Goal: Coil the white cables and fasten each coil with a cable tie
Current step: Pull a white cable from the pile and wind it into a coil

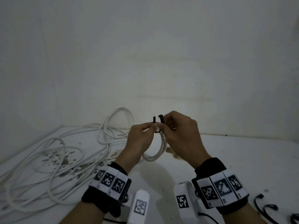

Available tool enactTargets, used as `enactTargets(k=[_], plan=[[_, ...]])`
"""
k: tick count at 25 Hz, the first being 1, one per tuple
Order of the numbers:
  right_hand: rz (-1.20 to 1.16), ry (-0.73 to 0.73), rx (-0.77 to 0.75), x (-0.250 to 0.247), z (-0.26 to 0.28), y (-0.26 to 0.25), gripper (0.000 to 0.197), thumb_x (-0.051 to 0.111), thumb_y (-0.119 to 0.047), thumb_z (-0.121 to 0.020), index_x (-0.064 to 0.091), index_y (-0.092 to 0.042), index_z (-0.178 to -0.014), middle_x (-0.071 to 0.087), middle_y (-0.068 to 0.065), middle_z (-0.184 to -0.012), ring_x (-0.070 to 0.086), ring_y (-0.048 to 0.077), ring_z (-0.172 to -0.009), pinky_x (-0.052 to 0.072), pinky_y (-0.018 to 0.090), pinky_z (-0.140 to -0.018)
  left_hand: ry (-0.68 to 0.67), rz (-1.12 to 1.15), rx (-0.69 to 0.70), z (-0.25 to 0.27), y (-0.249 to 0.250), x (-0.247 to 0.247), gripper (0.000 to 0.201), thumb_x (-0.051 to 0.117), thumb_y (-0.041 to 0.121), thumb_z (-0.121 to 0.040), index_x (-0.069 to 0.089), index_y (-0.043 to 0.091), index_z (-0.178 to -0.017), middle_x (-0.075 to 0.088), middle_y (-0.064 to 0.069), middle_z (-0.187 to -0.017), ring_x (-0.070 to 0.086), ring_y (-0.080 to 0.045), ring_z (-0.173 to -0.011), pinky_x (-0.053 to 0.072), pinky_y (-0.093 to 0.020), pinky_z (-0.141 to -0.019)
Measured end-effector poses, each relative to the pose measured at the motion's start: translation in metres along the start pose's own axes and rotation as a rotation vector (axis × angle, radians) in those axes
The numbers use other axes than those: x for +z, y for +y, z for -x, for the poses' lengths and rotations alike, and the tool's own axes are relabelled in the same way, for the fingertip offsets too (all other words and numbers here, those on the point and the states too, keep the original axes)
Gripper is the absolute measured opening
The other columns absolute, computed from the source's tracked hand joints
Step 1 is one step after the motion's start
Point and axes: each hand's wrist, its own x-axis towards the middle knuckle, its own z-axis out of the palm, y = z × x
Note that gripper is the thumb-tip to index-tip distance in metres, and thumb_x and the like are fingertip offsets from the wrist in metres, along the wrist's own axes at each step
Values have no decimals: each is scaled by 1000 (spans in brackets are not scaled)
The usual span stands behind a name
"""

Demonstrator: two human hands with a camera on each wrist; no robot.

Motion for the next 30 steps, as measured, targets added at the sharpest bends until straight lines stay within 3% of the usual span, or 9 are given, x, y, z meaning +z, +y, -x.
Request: enactTargets(k=[3, 5, 8, 11, 14, 16, 20, 26, 30], plan=[[6, 104, 66, -5, -3, 3, 12, 69, -12, -91, 69, -16, -102, 67, -14, -71, 63, -7, -67, 44, 4, -62, 3, -232, 250, -1, -4, -2, 19, 61, 33, -94, 79, 29, -87, 75, 17, -91, 65, 7, -88, 49, -14, -79], [41, 102, 60, -3, -2, 5, 19, 67, -10, -92, 71, -15, -110, 64, -16, -69, 62, -5, -66, 42, 1, -63, -9, -323, 328, 0, -4, -3, 19, 61, 33, -94, 79, 28, -88, 76, 15, -91, 67, 5, -87, 51, -16, -79], [102, 105, 38, -1, -1, 6, 22, 65, -11, -93, 74, -11, -113, 69, -10, -76, 62, 1, -67, 39, -3, -68, -2, -435, 405, 4, -2, -3, 22, 59, 35, -92, 79, 27, -90, 77, 8, -86, 70, -8, -80, 56, -31, -75], [133, 103, 33, -2, -2, 7, 19, 66, -13, -93, 76, -9, -108, 77, 1, -88, 63, 5, -72, 39, -3, -69, -2, -462, 409, 8, 3, -3, 26, 55, 37, -90, 79, 28, -87, 76, 10, -80, 69, -9, -74, 55, -34, -70], [140, 85, 39, -4, -2, 7, 18, 66, -12, -93, 77, -8, -107, 77, 3, -87, 58, -4, -63, 39, -4, -65, -19, -480, 411, 10, 5, -3, 33, 48, 43, -84, 79, 29, -85, 75, 11, -77, 69, -10, -72, 56, -35, -68], [140, 66, 50, -4, -2, 8, 19, 66, -13, -93, 76, -9, -108, 76, 1, -84, 56, -7, -58, 39, -4, -63, -34, -500, 408, 9, 5, -3, 29, 52, 39, -87, 79, 28, -85, 75, 12, -76, 68, -8, -71, 56, -34, -68], [135, 13, 53, -5, 0, 7, 14, 69, -16, -91, 77, -14, -102, 71, -1, -62, 63, 5, -61, 46, 6, -59, -43, -542, 391, 8, 8, -6, 24, 57, 37, -92, 79, 28, -87, 75, 10, -75, 69, -7, -71, 57, -34, -68], [87, 145, 5, -7, -2, 4, 16, 69, -14, -90, 76, -16, -105, 60, -21, -59, 61, -9, -60, 43, 1, -63, -23, -567, 397, 6, 14, -8, 21, 58, 41, -92, 77, 34, -97, 75, 13, -87, 69, -7, -80, 56, -29, -73], [98, 103, -13, -4, 0, 4, 17, 70, -12, -90, 77, -14, -105, 62, -16, -58, 63, -4, -67, 41, -1, -60, -39, -609, 375, 2, 7, -8, 24, 57, 43, -92, 76, 33, -102, 75, 11, -96, 70, -10, -88, 56, -30, -78]])
